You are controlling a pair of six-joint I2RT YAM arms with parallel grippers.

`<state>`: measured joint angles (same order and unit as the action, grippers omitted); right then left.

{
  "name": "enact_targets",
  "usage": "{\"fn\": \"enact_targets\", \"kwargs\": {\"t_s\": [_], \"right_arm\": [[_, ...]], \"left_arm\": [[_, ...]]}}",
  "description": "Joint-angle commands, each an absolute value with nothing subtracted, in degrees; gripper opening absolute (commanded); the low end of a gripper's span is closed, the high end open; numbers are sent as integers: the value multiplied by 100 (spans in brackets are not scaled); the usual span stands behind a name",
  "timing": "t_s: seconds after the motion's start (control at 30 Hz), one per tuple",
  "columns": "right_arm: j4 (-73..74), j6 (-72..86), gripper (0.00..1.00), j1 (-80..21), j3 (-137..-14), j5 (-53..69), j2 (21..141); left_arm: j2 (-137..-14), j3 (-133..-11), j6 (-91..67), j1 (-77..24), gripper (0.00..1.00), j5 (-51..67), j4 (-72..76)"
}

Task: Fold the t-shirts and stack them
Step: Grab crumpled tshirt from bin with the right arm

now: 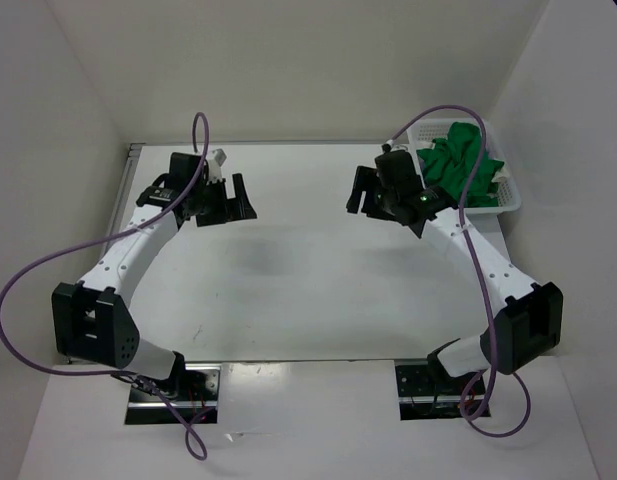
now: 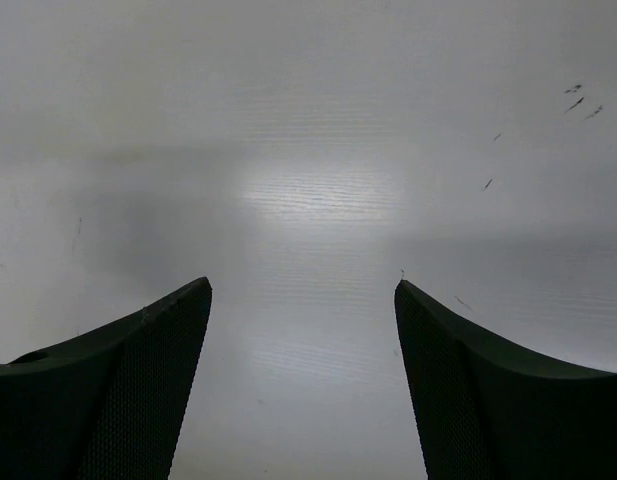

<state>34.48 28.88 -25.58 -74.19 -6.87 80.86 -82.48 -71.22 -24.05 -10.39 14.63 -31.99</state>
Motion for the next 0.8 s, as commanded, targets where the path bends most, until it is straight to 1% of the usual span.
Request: {"fn": "enact_targets", "kwargs": {"t_s": [0.0,0.07,0.1,0.13,0.2,0.23,0.27,0.3,0.33,0.37,0.43,0.47,0.5,0.53,0.63,0.67,0.7,0.77], "right_arm": [[3313,2856,79,-2365,-7541,-853,7901],[3313,2856,76,-2312,-7672,-853,7849],[3313,2856,73,-2312,-7777,-853,7849],[3313,2856,59,-2312,-7857,-853,7927],[3313,2804,45,-2259,-8041,-853,8093],[3313,2804,33,-2172,-8216,-853,8156],[3313,2804,19,-2119,-8313,-853,8226],[3313,2804,15,-2005,-8401,-853,8374],[3313,2804,14,-1926,-8594,-853,8454],[3313,2804,14,-1759,-8813,-853,8612],[3313,2856,14,-1619,-8989,-966,8753],[3253,2856,14,-1548,-9078,-1063,8824],[3252,2856,14,-1477,-9271,-1229,8990],[3252,2917,14,-1276,-9368,-1230,9070],[3252,2970,14,-837,-9632,-1379,9412],[3252,3049,14,-722,-9702,-1380,9491],[3252,3111,15,-529,-9764,-1510,9553],[3252,3164,15,-335,-9765,-1564,9624]], "left_arm": [[-8411,-7436,-2268,-1020,100,1765,-3007],[-8333,-7488,-2268,-1020,100,2046,-2770],[-8245,-7488,-2268,-1020,100,2248,-2673],[-8244,-7436,-2268,-1072,100,2311,-2567],[-8174,-7436,-2320,-1072,100,2312,-2409],[-8174,-7436,-2416,-1072,100,2459,-2321],[-8122,-7436,-2487,-1072,100,2461,-2242],[-8121,-7375,-2487,-1072,100,2513,-2119],[-8121,-7374,-2557,-1072,92,2514,-2057],[-8121,-7313,-2558,-1133,80,2583,-2057],[-8060,-7217,-2610,-1186,49,2584,-1986],[-8060,-7164,-2610,-1256,31,2584,-1917],[-8007,-7033,-2610,-1257,26,2584,-1916],[-8007,-6962,-2610,-1326,24,2584,-1846],[-7867,-6654,-2663,-1327,24,2584,-1714],[-7866,-6653,-2663,-1327,26,2688,-1644],[-7814,-6592,-2663,-1327,32,2750,-1591],[-7744,-6513,-2715,-1327,38,2873,-1538]]}}
